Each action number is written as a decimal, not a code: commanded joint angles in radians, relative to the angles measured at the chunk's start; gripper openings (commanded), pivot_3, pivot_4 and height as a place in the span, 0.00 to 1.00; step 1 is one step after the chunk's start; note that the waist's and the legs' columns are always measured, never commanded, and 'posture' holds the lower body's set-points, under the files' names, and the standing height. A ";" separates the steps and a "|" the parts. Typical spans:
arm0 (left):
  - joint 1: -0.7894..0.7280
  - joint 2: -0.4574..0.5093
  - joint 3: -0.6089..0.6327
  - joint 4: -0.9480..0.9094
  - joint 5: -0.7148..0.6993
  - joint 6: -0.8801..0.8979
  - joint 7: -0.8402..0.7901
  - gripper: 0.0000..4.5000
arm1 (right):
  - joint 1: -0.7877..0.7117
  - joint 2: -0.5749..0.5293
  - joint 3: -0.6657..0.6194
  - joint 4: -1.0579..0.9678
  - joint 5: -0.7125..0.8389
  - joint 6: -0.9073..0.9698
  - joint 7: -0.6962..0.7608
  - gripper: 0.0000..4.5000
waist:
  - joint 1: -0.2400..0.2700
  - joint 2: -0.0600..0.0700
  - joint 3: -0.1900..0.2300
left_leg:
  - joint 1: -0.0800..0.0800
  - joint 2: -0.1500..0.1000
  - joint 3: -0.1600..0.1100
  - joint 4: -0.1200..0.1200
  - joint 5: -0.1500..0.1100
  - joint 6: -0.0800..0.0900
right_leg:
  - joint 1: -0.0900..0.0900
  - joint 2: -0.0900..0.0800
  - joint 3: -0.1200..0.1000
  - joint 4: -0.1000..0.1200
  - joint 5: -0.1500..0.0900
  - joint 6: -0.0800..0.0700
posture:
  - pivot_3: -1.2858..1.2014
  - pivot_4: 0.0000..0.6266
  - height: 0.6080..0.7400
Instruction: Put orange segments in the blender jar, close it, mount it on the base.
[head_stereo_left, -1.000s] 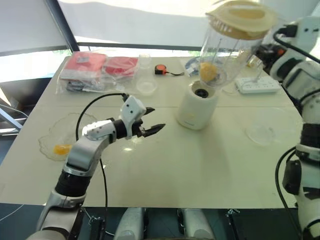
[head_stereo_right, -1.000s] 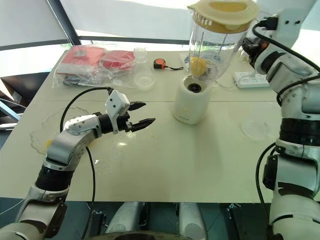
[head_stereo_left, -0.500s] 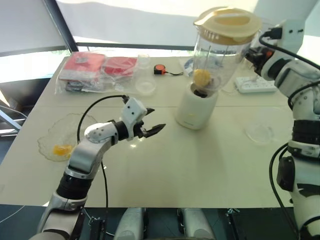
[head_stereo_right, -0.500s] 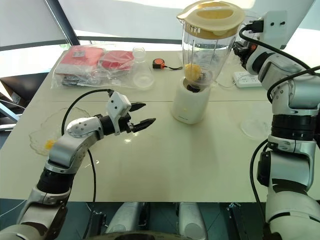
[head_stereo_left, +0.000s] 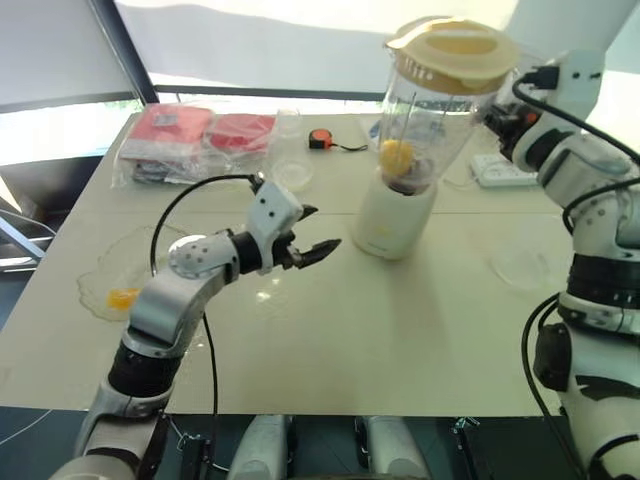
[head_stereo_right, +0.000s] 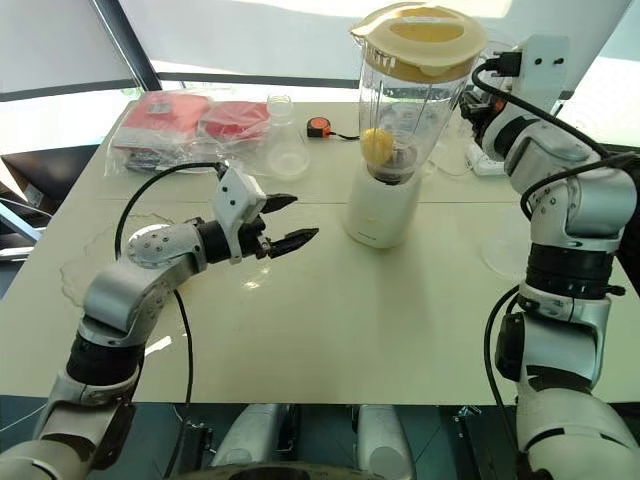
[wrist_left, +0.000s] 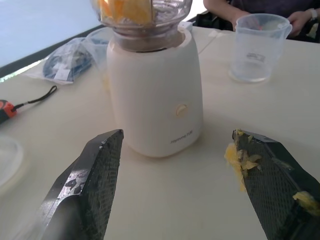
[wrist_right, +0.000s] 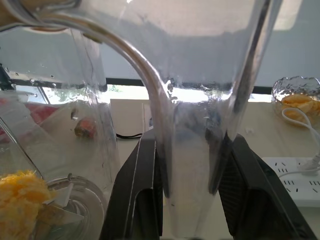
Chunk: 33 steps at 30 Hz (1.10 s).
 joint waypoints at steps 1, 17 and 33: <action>0.008 0.003 0.012 -0.008 -0.004 -0.021 0.007 0.80 | -0.004 0.005 -0.048 -0.060 -0.001 -0.002 -0.018 0.21 | 0.000 0.000 0.000 | 0.000 0.000 0.000 0.000 0.000 0.000 | 0.000 0.000 0.000 0.000 0.000 0.000 | 0.52 0.24 1.00; 0.047 0.001 -0.004 0.063 0.018 -0.128 -0.016 0.80 | 0.039 -0.014 -0.008 -0.070 -0.044 0.006 0.049 0.21 | 0.002 0.000 0.000 | 0.000 0.000 0.000 0.000 0.000 -0.001 | 0.000 0.000 0.000 0.000 0.000 0.000 | 0.52 0.24 1.00; 0.056 0.002 0.000 0.105 0.053 -0.167 0.012 0.80 | 0.060 0.065 0.011 -0.124 -0.074 0.084 -0.008 0.21 | 0.000 0.000 0.000 | 0.001 0.000 0.000 0.000 0.000 -0.001 | 0.000 0.000 0.000 0.001 0.000 0.000 | 0.52 0.24 1.00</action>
